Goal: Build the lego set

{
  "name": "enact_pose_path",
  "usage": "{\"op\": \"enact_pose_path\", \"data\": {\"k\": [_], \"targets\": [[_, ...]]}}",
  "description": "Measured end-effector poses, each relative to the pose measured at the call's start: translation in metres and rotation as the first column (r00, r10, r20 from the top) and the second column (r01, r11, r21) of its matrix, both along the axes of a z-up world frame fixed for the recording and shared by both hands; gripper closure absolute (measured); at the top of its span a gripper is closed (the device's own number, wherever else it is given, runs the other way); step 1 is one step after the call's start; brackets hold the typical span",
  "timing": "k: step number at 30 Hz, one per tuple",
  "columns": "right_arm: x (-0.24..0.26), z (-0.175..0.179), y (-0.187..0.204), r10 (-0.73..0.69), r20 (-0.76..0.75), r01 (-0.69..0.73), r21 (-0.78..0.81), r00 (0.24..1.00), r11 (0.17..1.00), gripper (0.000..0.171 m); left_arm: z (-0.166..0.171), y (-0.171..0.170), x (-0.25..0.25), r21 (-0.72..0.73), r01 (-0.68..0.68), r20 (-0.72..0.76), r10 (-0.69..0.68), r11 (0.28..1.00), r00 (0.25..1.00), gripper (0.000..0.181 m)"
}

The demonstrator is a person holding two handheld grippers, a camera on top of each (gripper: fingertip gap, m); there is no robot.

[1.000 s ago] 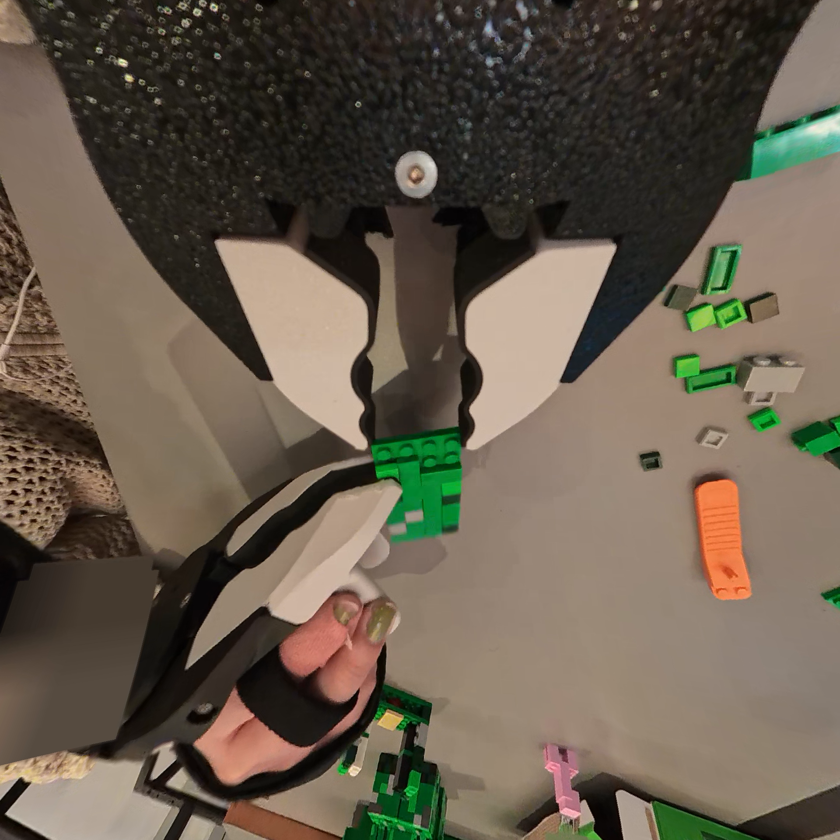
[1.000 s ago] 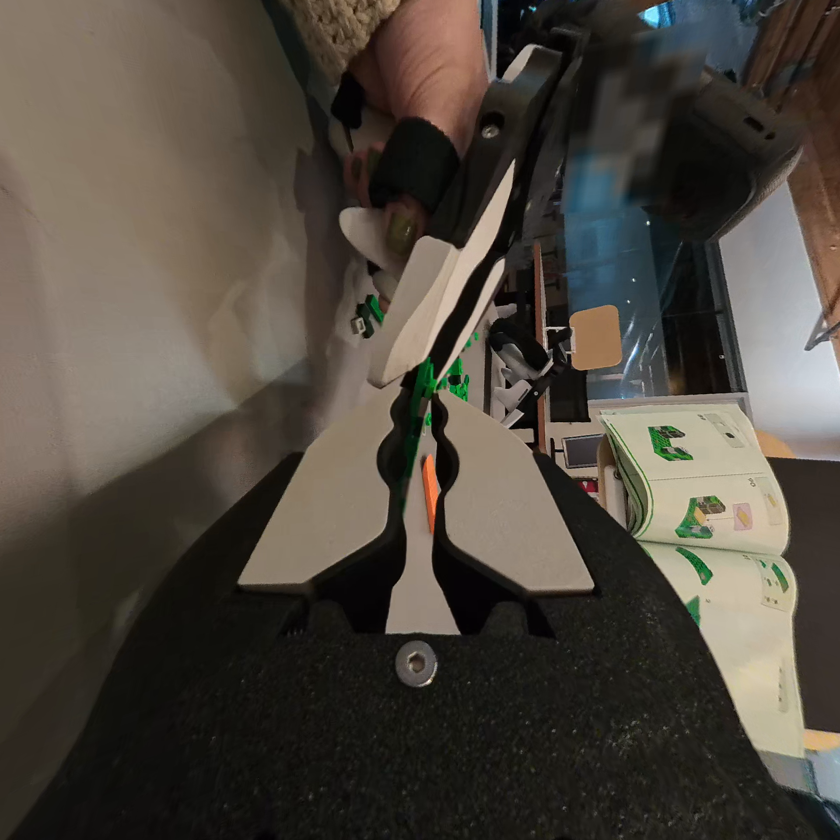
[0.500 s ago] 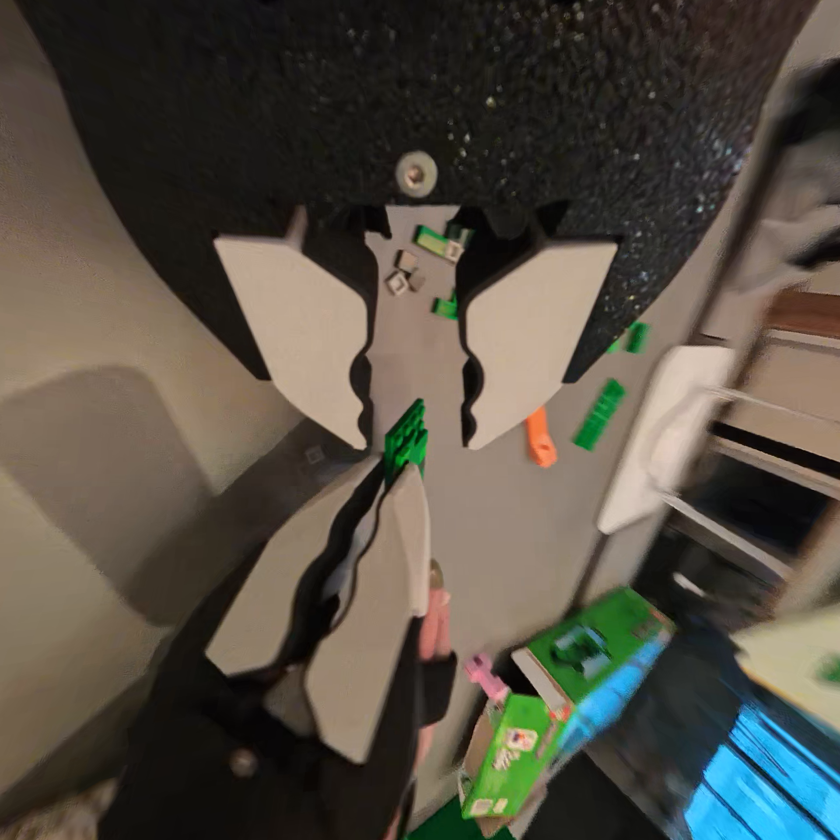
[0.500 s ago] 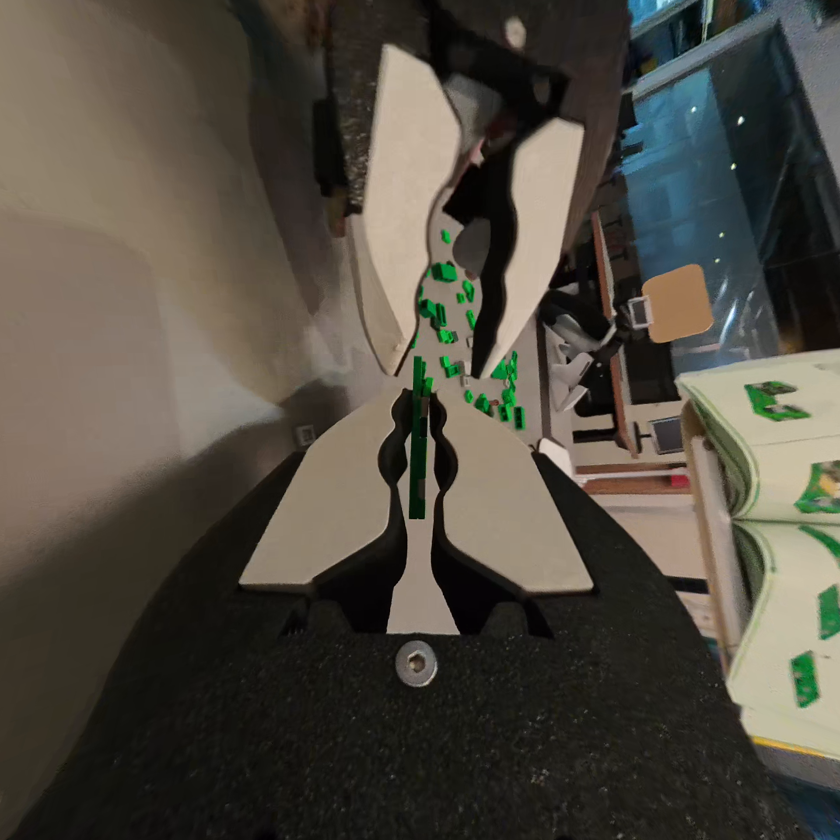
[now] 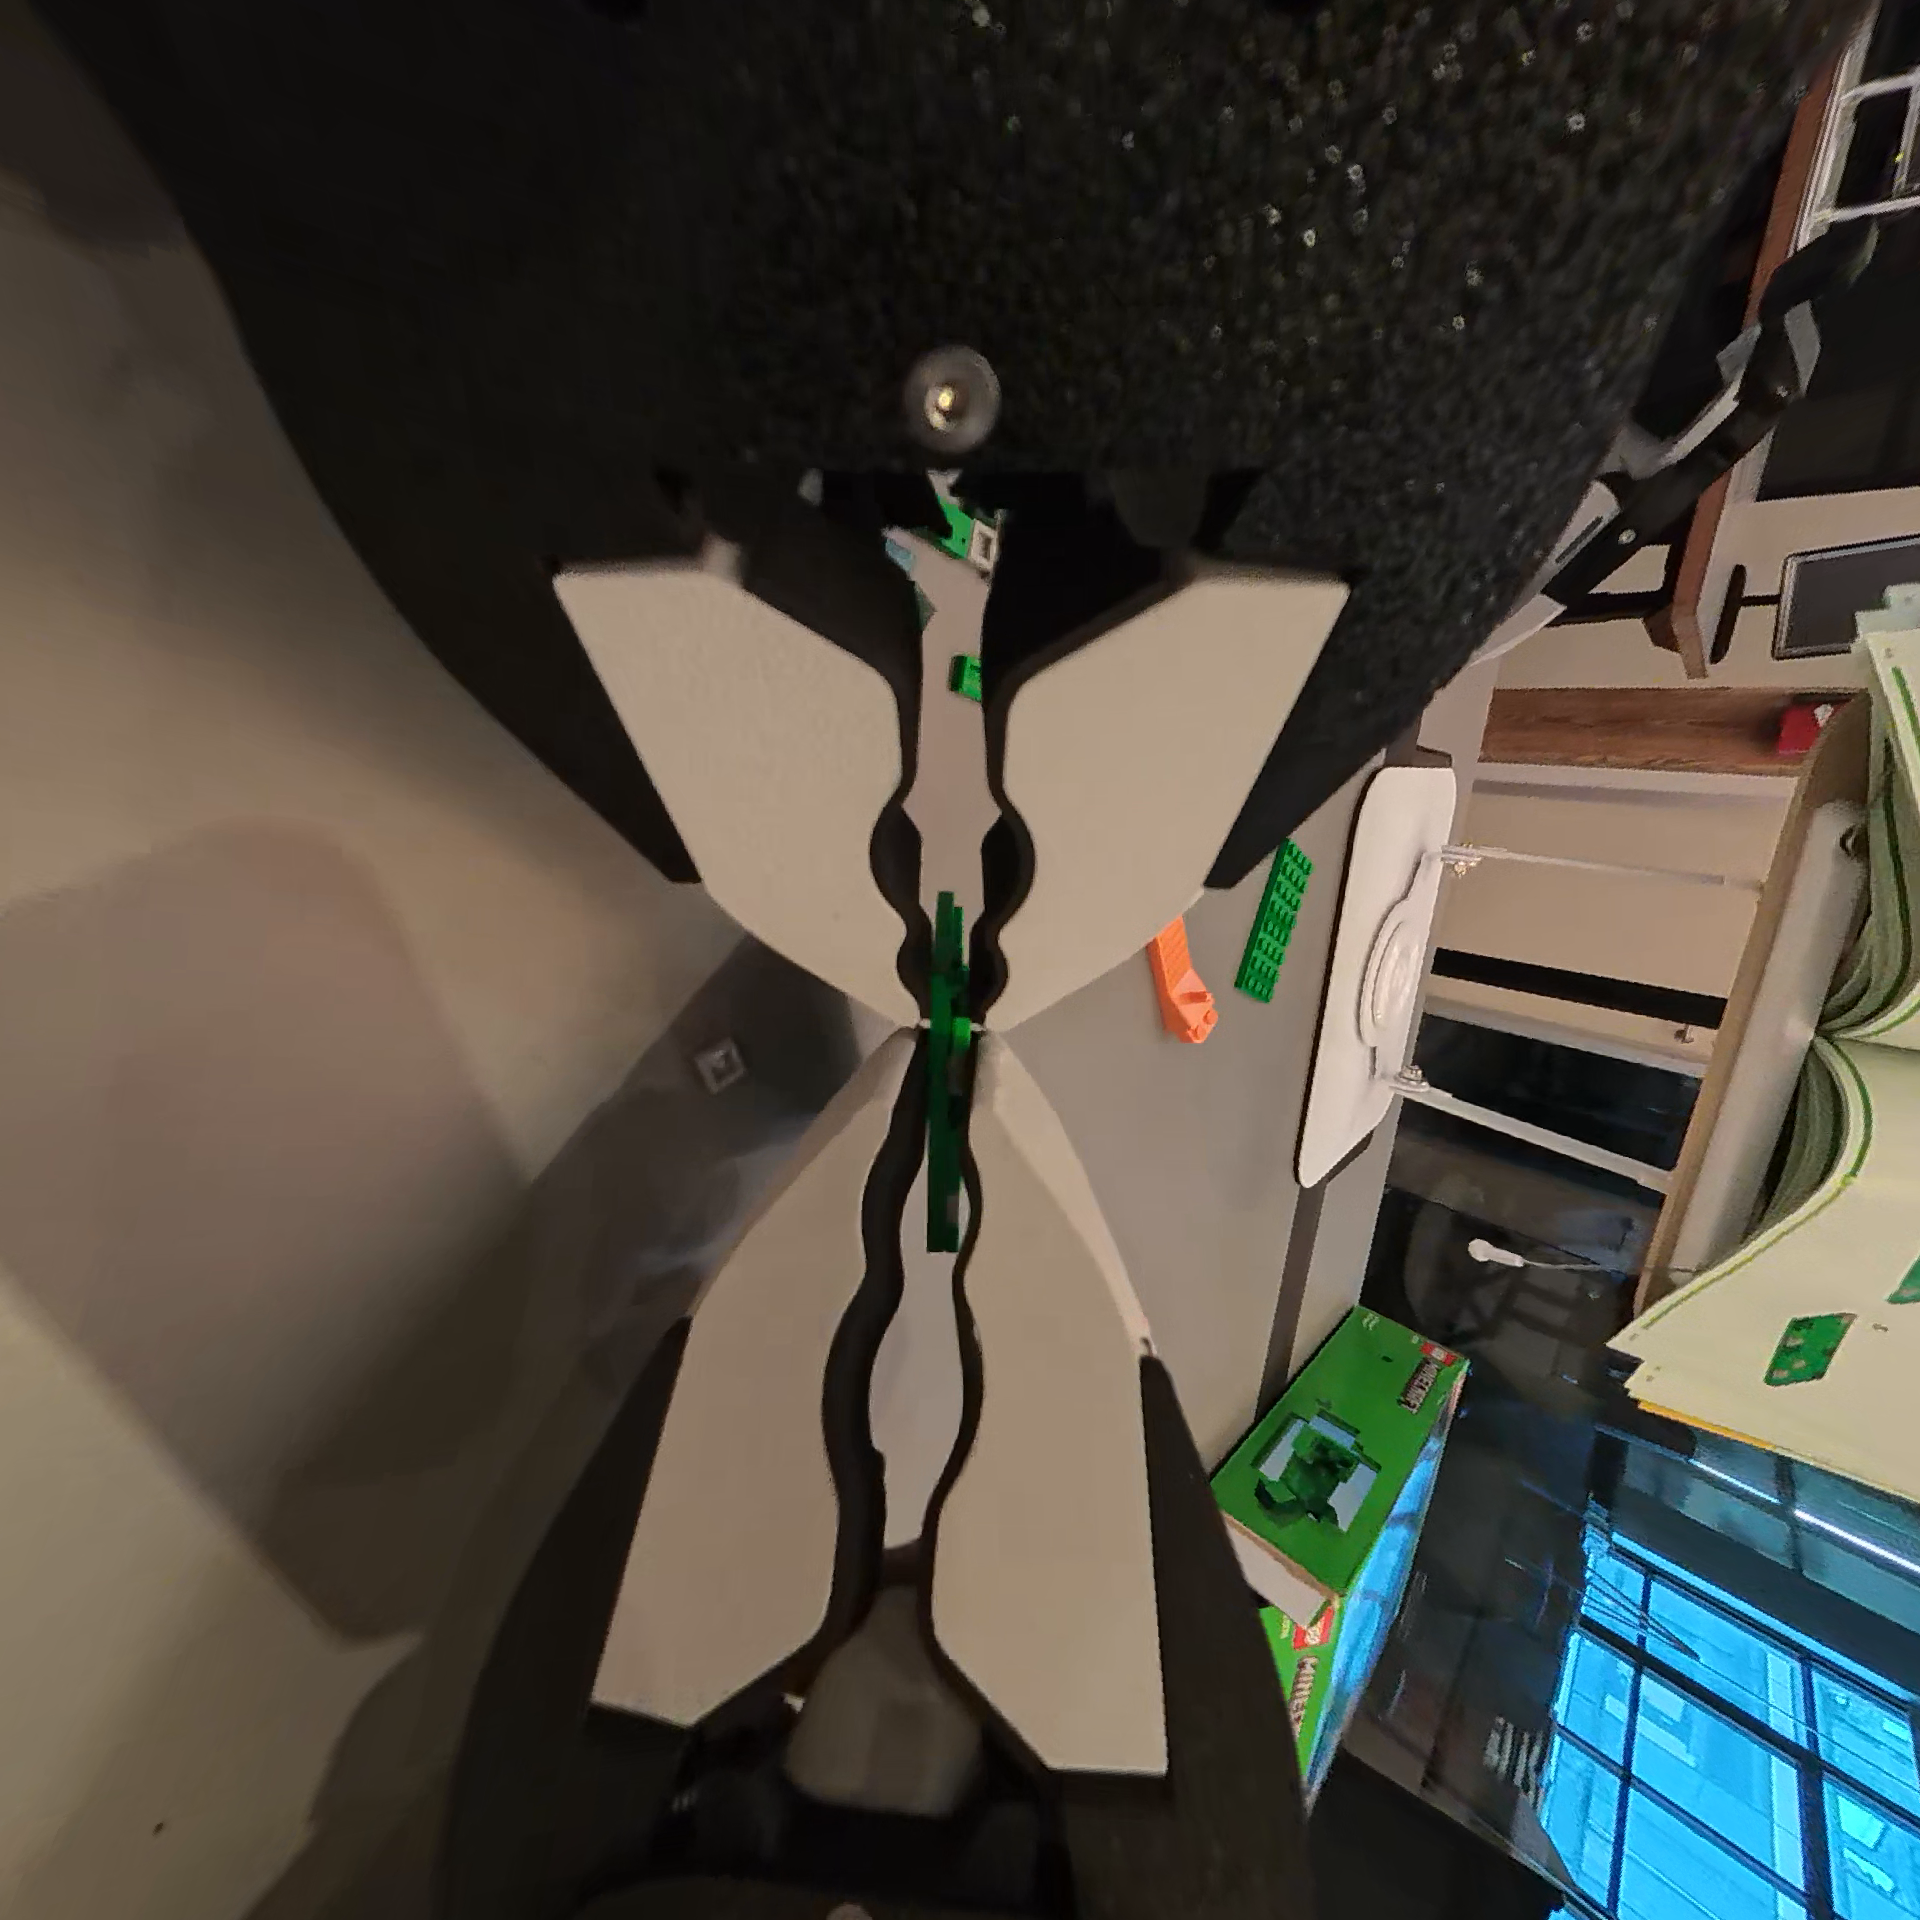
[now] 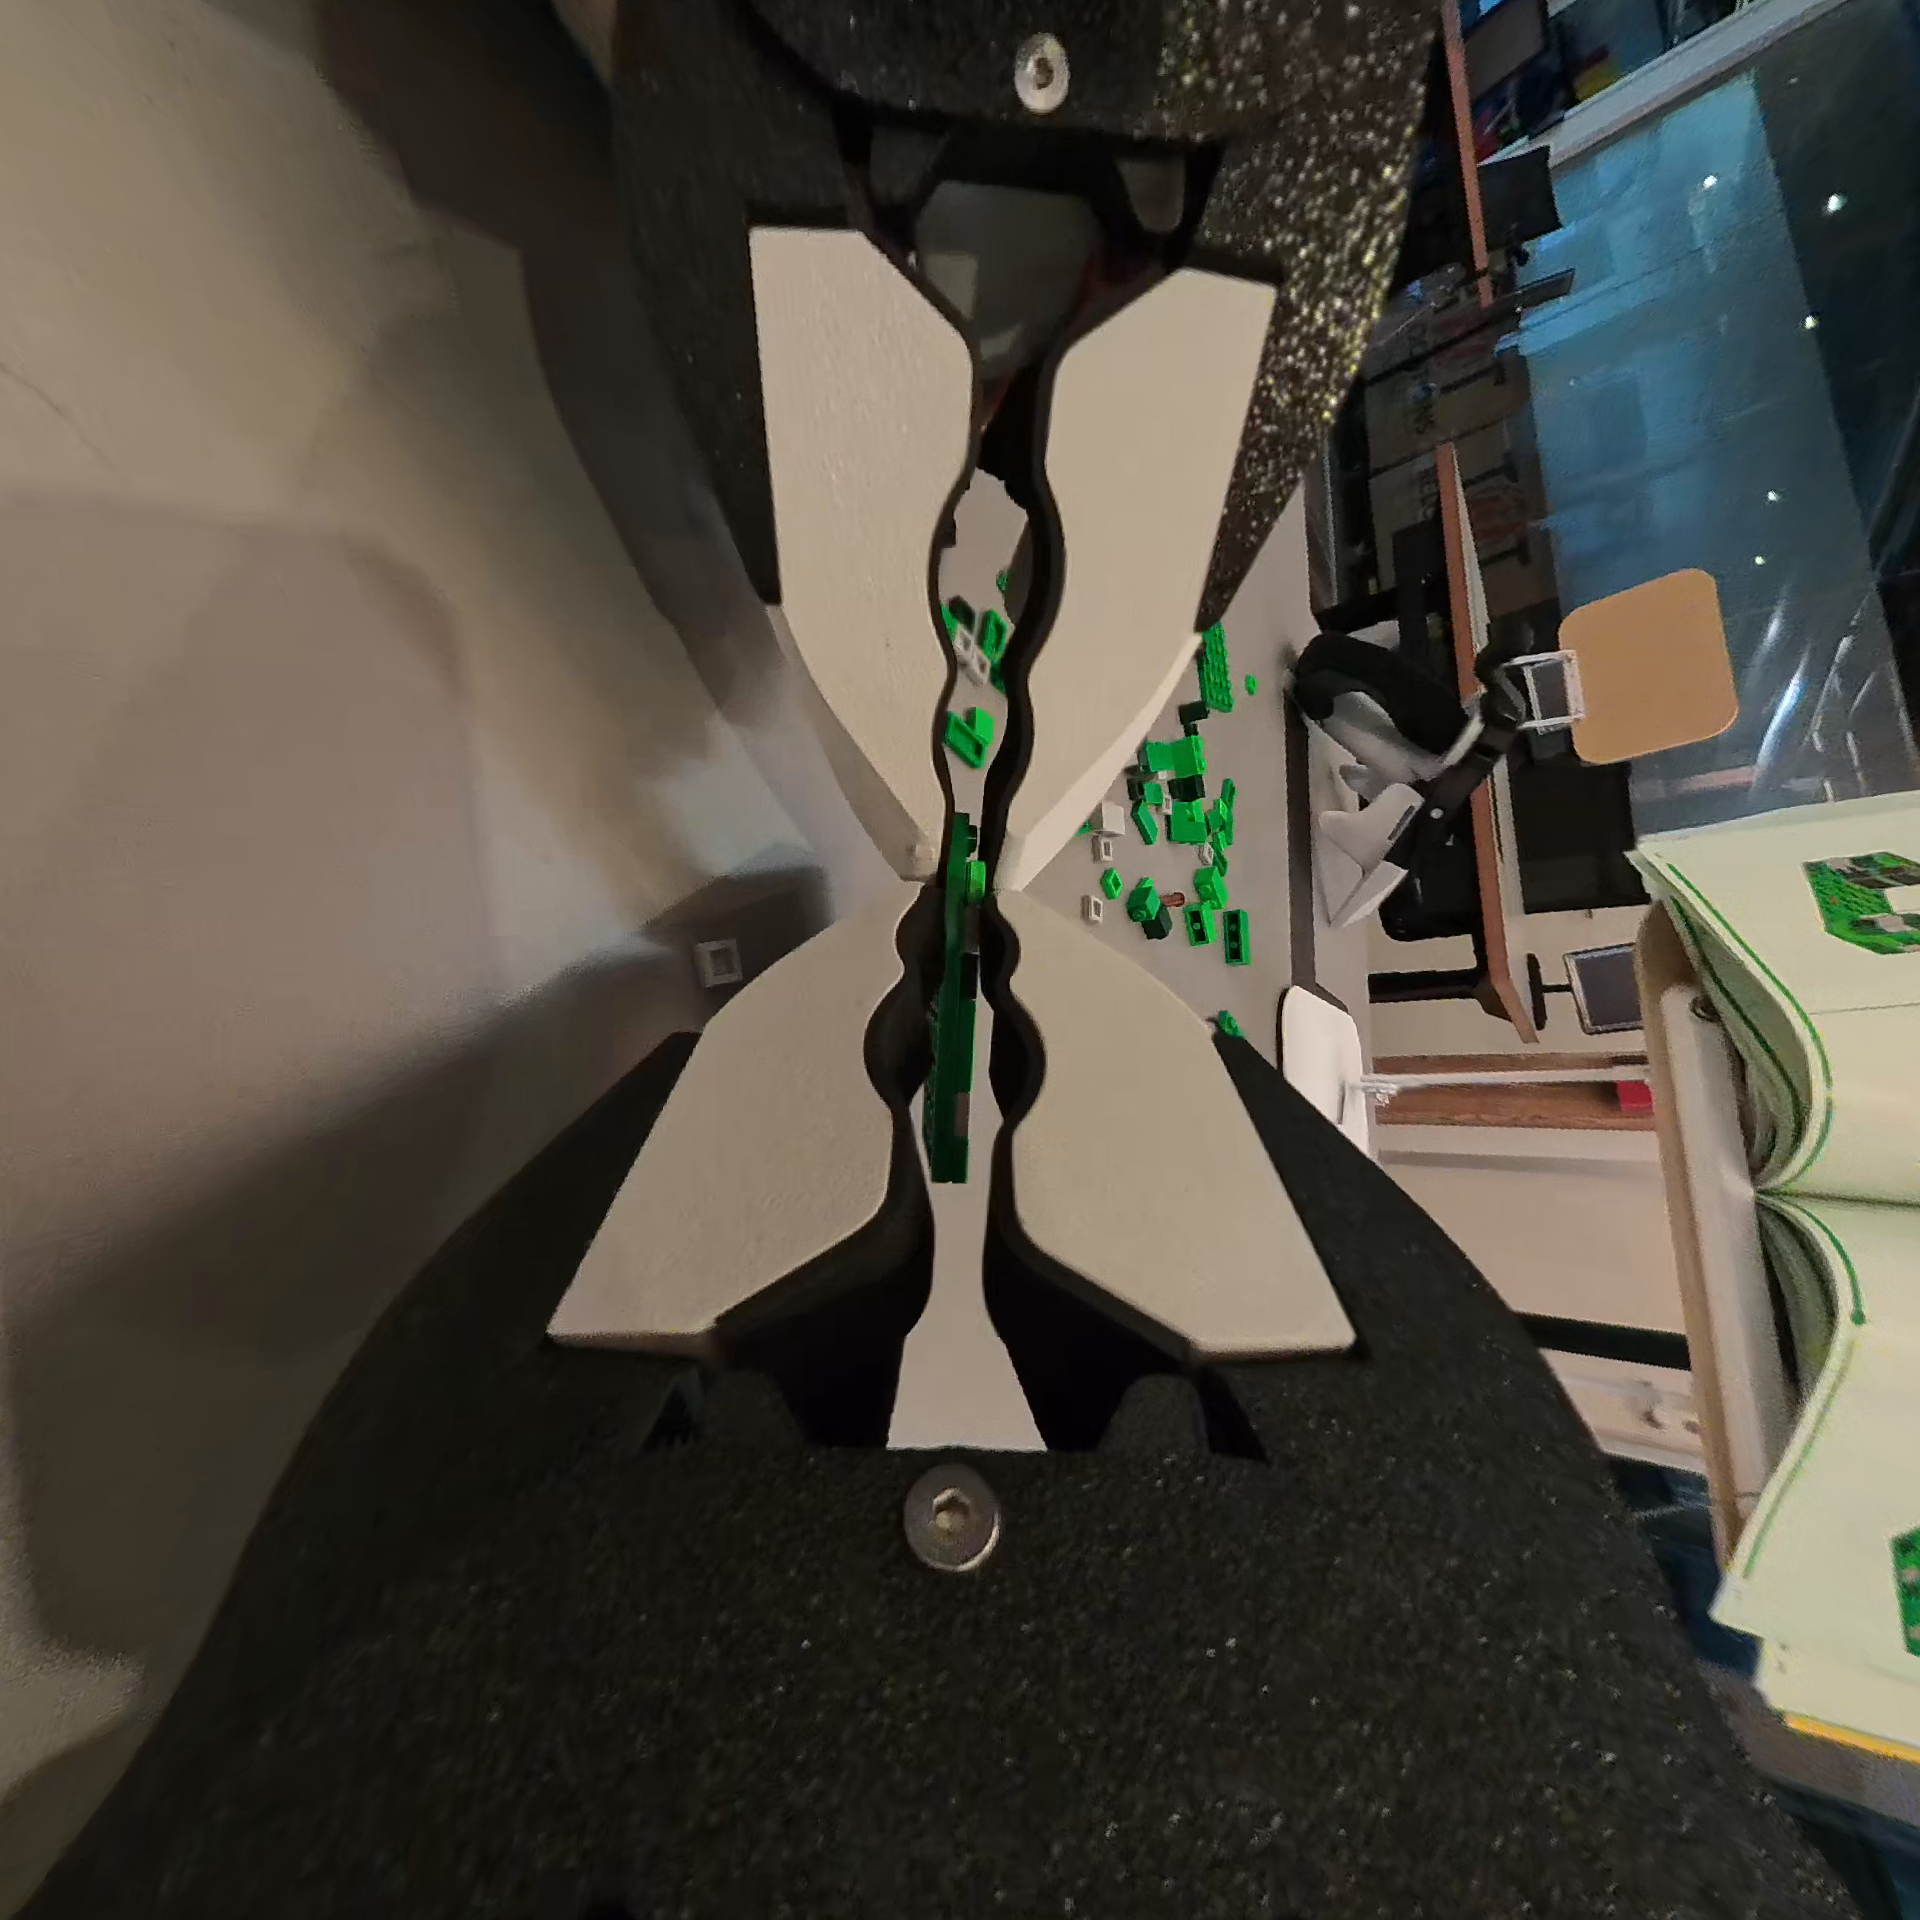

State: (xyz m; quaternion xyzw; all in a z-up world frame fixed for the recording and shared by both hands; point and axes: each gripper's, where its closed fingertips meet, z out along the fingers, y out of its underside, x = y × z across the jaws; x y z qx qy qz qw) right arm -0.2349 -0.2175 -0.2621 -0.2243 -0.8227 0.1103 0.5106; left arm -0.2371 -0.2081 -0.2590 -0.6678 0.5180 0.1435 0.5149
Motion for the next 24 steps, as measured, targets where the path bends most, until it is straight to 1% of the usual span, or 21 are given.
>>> {"op": "enact_pose_path", "data": {"k": [5, 8, 9, 11, 12, 13, 14, 16, 18, 19, 22, 24], "targets": [[0.0, -0.001, -0.001, 0.01, 0.01, -0.011, 0.118, 1.0, 0.993, 0.165, -0.003, 0.0, 0.001, -0.002, -0.005, -0.048, 0.005, 1.0, 0.999, 0.176], [0.0, -0.004, 0.0, 0.003, 0.02, -0.005, 0.114, 1.0, 0.993, 0.166, -0.006, 0.001, 0.001, -0.033, -0.014, -0.004, 0.014, 0.999, 1.0, 0.176], [-0.002, -0.004, 0.002, -0.007, 0.01, 0.006, 0.113, 1.0, 0.994, 0.165, -0.006, 0.002, 0.001, -0.055, -0.034, 0.046, 0.037, 0.998, 0.998, 0.176], [-0.002, 0.0, 0.007, -0.006, -0.063, 0.016, 0.16, 0.998, 0.987, 0.165, -0.003, 0.007, -0.003, -0.117, -0.084, 0.212, 0.107, 0.99, 0.971, 0.172], [-0.003, 0.002, 0.01, -0.001, -0.096, 0.02, 0.198, 0.995, 0.98, 0.165, -0.001, 0.006, -0.002, -0.176, -0.073, 0.322, 0.128, 0.982, 0.938, 0.165], [-0.003, 0.007, 0.011, 0.007, -0.142, 0.027, 0.236, 0.99, 0.971, 0.165, 0.001, 0.003, 0.002, -0.251, -0.026, 0.428, 0.135, 0.968, 0.894, 0.148], [-0.002, 0.011, 0.011, 0.026, -0.181, 0.024, 0.273, 0.983, 0.962, 0.165, 0.005, 0.004, 0.001, -0.294, -0.006, 0.511, 0.162, 0.956, 0.844, 0.139], [0.0, 0.018, 0.01, 0.072, -0.241, 0.017, 0.35, 0.968, 0.937, 0.165, 0.014, 0.005, -0.002, -0.316, 0.014, 0.604, 0.189, 0.949, 0.774, 0.131], [0.003, 0.024, 0.006, 0.123, -0.283, 0.009, 0.422, 0.951, 0.907, 0.165, 0.016, 0.005, -0.002, -0.332, 0.03, 0.64, 0.201, 0.943, 0.742, 0.13], [0.004, 0.024, 0.004, 0.138, -0.287, 0.004, 0.444, 0.948, 0.896, 0.165, 0.016, 0.005, -0.002, -0.337, 0.036, 0.641, 0.202, 0.941, 0.74, 0.132], [0.005, 0.026, 0.003, 0.156, -0.298, 0.007, 0.481, 0.942, 0.877, 0.165, 0.013, 0.006, -0.003, -0.318, 0.011, 0.609, 0.196, 0.948, 0.768, 0.147], [0.005, 0.026, 0.001, 0.174, -0.298, -0.002, 0.5, 0.939, 0.866, 0.165, 0.013, 0.005, -0.003, -0.305, 0.012, 0.596, 0.181, 0.952, 0.782, 0.147]]}}
